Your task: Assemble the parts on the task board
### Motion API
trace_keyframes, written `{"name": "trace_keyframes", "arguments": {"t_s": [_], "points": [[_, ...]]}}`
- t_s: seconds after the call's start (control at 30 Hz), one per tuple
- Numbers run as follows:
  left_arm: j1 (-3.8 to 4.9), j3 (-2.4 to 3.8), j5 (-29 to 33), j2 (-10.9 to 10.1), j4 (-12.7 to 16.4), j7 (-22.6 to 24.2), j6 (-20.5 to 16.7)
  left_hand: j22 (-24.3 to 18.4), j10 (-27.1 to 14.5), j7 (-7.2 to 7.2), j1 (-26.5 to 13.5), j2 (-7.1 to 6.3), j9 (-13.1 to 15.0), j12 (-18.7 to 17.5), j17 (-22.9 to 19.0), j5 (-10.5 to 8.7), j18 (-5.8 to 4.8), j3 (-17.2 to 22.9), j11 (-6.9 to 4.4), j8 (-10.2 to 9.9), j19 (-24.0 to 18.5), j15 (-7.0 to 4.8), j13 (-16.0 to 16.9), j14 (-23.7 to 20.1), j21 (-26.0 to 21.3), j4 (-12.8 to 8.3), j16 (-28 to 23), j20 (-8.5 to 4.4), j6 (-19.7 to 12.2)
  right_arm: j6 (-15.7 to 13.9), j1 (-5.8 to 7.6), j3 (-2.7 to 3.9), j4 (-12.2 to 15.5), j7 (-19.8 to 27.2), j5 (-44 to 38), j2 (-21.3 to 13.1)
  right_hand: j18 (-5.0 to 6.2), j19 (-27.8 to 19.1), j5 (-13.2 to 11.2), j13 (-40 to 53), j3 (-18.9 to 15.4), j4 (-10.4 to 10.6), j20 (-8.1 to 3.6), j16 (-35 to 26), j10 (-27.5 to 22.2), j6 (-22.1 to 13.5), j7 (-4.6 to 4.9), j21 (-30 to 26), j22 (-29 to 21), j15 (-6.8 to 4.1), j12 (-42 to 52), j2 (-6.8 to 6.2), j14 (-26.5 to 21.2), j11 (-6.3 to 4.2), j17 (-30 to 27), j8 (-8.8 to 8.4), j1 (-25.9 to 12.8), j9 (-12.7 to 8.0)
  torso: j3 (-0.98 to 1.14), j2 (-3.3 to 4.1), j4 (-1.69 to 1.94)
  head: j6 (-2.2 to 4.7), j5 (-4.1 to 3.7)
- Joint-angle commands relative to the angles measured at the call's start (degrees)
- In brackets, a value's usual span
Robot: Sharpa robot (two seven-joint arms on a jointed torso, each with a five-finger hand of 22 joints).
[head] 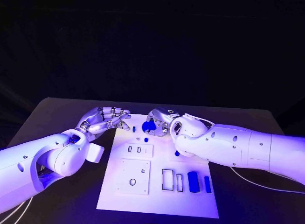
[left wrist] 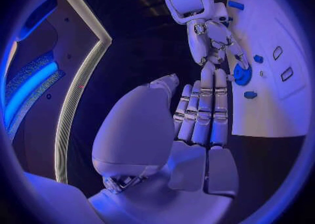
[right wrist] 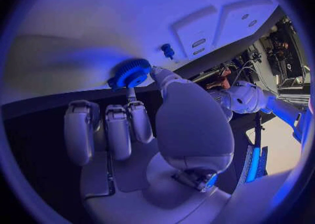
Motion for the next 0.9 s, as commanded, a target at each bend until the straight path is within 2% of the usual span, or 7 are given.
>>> {"name": "trace_keyframes", "arguments": {"t_s": [0.03, 0.3, 0.5, 0.67, 0.9], "points": [[0.06, 0.04, 0.16, 0.0, 0.19, 0.18, -0.19, 0.06, -0.18, 1.88, -0.61, 0.03, 0.07, -0.21, 0.08, -0.27, 0.56, 0.37, 0.24, 0.12, -0.38, -0.06, 0.1, -0.29, 0.35, -0.06, 0.35, 0.03, -0.3, 4.02, -0.34, -0.28, -0.19, -0.7, 1.02, -0.37, -0.9, 0.79, 0.3, 5.48, -0.15, 0.37, 0.19, 0.1, 0.35, 0.36, 0.12, -0.35, 8.54, 0.32, 0.22, -0.05, 5.61, -0.11, 13.06, -0.26, -0.43, 0.0, 0.02, 0.0, 0.0, 0.03, -0.08], [0.06, 0.04, 0.16, -0.12, 0.22, 0.17, -0.2, 0.06, -0.18, 1.88, -0.61, 0.03, 0.07, -0.21, 0.08, -0.27, 0.56, 0.37, 0.24, 0.12, -0.38, -0.06, 0.1, -0.29, 0.35, -0.06, 0.35, 0.03, -0.3, 3.54, -0.34, -0.28, 0.31, -0.99, 1.04, -1.05, -0.91, 0.81, 0.32, 5.53, -0.2, 0.48, 0.19, 0.13, 0.39, 0.37, 0.11, -0.32, 8.57, 0.32, 0.26, 0.06, 5.63, -0.12, 13.14, -0.27, -0.46, 0.01, 0.06, 0.01, -0.05, 0.04, -0.14], [0.06, 0.04, 0.16, -0.19, 0.19, 0.18, -0.19, 0.07, -0.19, 1.88, -0.64, 0.07, 0.09, -0.22, 0.11, -0.26, 0.57, 0.42, 0.24, 0.12, -0.4, -0.06, 0.1, -0.31, 0.36, -0.07, 0.37, 0.04, -0.32, 3.11, -0.37, -0.28, 1.12, -1.09, 0.99, -1.82, -0.9, 0.81, 0.36, 5.54, -0.13, 0.52, 0.19, 0.1, 0.4, 0.42, 0.09, -0.33, 8.56, 0.31, 0.27, 0.28, 5.61, -0.13, 13.05, -0.26, -0.36, 0.02, 0.04, -0.03, 0.08, 0.02, -0.2], [0.06, 0.04, 0.16, -0.23, 0.17, 0.19, -0.17, 0.07, -0.19, 1.88, -0.68, 0.12, 0.1, -0.22, 0.14, -0.26, 0.57, 0.47, 0.24, 0.13, -0.42, -0.06, 0.11, -0.33, 0.38, -0.08, 0.39, 0.05, -0.34, 2.49, -0.46, -0.28, 2.3, -1.19, 0.83, -2.74, -0.9, 0.81, 0.37, 5.63, -0.1, 0.51, 0.18, 0.11, 0.47, 0.45, 0.08, -0.34, 8.55, 0.31, 0.34, 0.34, 5.62, -0.14, 13.08, -0.26, -0.3, 0.03, 0.08, -0.03, -0.02, 0.04, -0.13], [0.06, 0.04, 0.16, -0.34, 0.19, 0.2, -0.1, 0.08, -0.21, 1.87, -0.67, 0.09, 0.11, -0.22, 0.17, -0.26, 0.58, 0.5, 0.24, 0.13, -0.45, -0.06, 0.11, -0.36, 0.4, -0.13, 0.41, 0.05, -0.36, 0.38, -0.5, -0.26, 4.7, -0.83, 1.15, -5.14, -0.87, 0.74, 0.38, 5.56, 0.08, 0.33, 0.15, 0.05, 0.41, 0.67, 0.02, -0.47, 8.47, 0.26, 0.28, 0.5, 5.57, -0.21, 12.86, -0.2, 0.21, 0.08, -0.02, -0.07, 0.01, 0.55, -0.44]]}}
